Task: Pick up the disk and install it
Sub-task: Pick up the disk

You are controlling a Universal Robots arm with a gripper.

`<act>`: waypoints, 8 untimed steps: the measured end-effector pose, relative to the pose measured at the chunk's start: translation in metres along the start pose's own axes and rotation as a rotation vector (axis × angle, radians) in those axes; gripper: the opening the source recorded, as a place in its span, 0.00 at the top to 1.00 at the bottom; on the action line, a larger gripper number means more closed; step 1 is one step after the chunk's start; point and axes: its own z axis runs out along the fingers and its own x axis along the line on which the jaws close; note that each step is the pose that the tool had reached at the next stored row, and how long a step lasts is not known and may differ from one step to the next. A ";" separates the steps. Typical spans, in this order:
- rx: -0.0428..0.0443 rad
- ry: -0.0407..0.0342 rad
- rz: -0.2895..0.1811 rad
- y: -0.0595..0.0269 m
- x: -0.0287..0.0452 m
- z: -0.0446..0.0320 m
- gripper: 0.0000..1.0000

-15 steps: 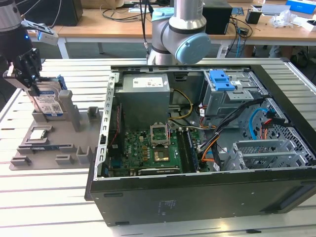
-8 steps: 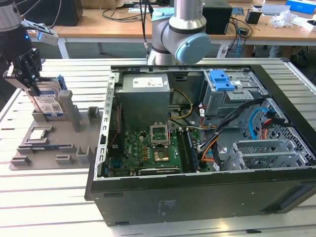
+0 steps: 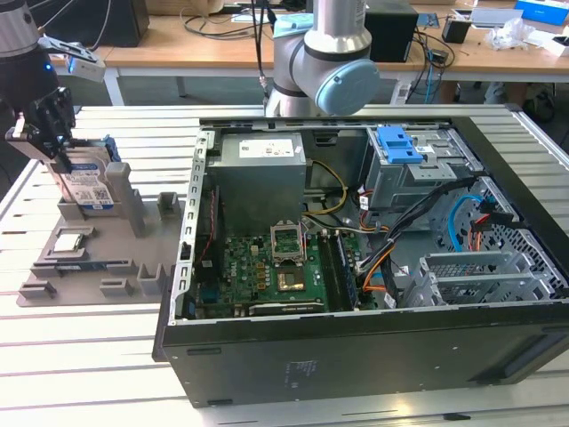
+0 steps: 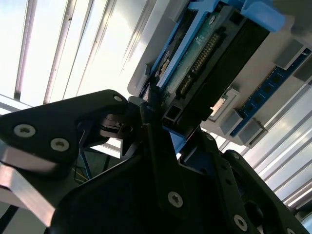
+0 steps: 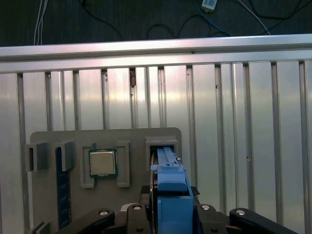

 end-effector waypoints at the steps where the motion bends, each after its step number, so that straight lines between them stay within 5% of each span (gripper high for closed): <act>1: 0.0000 0.0000 0.000 0.0000 0.0000 0.0000 0.63; 8: 0.0000 0.0000 0.000 0.0000 0.0000 0.0002 0.63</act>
